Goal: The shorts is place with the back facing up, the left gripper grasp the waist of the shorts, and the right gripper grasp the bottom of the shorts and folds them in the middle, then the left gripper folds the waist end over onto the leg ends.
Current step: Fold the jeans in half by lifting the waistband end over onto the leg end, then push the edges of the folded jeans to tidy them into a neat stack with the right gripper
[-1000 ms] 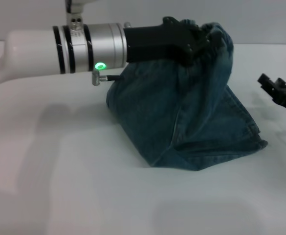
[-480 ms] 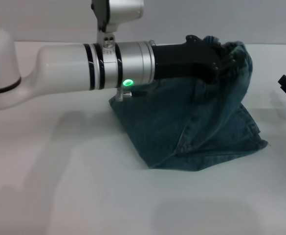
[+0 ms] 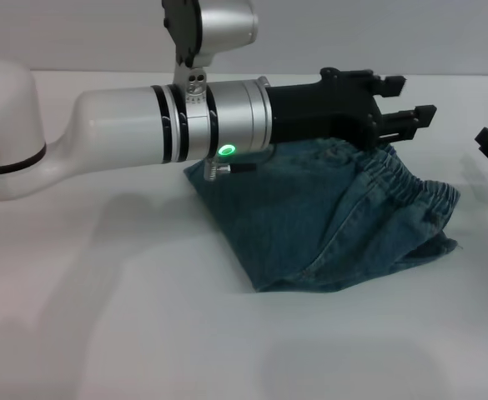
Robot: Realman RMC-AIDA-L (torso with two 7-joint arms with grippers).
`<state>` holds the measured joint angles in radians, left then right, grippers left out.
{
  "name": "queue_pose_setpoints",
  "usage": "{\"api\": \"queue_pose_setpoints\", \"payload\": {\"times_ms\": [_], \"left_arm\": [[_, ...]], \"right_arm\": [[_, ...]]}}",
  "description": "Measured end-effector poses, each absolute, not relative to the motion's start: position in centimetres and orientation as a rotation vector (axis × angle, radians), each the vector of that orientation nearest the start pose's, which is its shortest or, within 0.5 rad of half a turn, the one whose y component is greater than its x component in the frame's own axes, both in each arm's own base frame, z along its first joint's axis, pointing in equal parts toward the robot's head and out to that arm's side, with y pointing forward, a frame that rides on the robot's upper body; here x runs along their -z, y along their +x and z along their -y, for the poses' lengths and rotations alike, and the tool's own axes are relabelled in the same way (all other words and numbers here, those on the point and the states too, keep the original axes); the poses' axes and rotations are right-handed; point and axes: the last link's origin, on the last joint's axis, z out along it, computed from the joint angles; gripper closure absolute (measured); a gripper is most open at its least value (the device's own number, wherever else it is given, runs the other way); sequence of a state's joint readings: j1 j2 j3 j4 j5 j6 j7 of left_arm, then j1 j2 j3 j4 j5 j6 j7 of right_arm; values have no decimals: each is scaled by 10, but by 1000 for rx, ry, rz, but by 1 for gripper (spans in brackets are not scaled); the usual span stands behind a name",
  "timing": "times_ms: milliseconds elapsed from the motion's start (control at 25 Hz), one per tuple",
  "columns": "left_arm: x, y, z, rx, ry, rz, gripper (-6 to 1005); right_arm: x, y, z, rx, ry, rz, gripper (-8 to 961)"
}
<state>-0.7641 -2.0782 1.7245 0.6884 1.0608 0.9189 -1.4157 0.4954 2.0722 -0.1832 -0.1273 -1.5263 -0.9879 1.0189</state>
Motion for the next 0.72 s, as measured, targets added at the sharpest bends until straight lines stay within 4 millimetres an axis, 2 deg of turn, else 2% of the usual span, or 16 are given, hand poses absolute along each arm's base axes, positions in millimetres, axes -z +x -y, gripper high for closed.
{"api": "queue_pose_setpoints", "payload": {"times_ms": [40,120,240,360,520,720], "left_arm": [[94,-90,-382,886,-2754,396,674],[90,-93,-382,907,-2732,406,438],[80,-101,-385,964,-2658,422,323],[61,-117,-392,1048,-2518,472,209],[32,-146,-401,1120,-2313,540,190],[3,-184,-405,1157,-2114,632,185]], "right_arm": [[3,366,-341,-865,-1585,-1171,361],[0,365,-341,-882,-1586,-1156,361],[-5,358,-341,-936,-1611,-1103,361],[-9,346,-337,-1012,-1670,-1031,362],[-7,319,-326,-1095,-1908,-857,362],[12,287,-313,-1120,-2272,-736,362]]}}
